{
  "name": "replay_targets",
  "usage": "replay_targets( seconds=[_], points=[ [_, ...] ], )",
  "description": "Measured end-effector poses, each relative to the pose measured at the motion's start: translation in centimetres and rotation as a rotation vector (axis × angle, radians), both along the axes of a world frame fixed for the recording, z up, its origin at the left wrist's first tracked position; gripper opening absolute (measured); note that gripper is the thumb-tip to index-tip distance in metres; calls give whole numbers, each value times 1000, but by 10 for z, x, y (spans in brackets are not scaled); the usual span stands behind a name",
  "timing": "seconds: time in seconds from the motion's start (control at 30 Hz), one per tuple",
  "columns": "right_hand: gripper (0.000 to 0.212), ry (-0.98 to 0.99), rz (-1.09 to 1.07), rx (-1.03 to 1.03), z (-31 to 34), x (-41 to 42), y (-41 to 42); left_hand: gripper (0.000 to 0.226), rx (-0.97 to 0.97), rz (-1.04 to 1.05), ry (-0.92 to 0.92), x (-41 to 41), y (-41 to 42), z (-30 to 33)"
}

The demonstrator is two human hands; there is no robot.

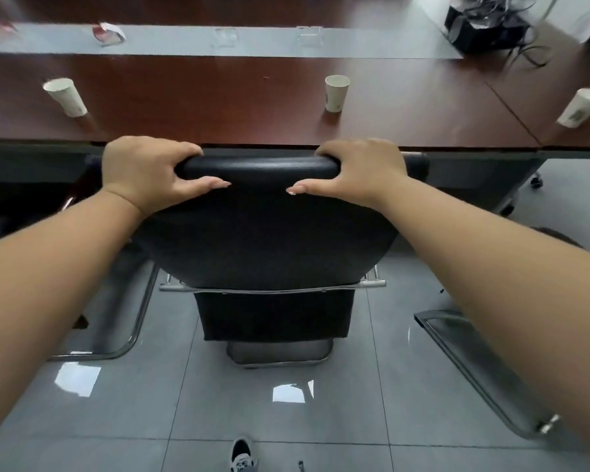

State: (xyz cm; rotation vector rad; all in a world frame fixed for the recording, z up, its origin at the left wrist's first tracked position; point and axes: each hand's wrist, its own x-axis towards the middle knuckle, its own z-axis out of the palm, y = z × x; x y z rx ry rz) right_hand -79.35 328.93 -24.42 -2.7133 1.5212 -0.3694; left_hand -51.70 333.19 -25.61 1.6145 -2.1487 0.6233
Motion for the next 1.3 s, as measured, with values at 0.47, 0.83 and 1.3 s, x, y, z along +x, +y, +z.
replay_targets(
  seconds=[0.47, 0.83, 1.3],
  points=[
    [77, 91, -119, 168, 7, 33, 21, 107, 199, -37, 22, 26, 13, 2],
    [74, 82, -208, 115, 7, 42, 28, 92, 131, -73, 6, 36, 2, -1],
    [70, 78, -249, 57, 7, 68, 8, 95, 134, -59, 54, 57, -18, 4]
  ],
)
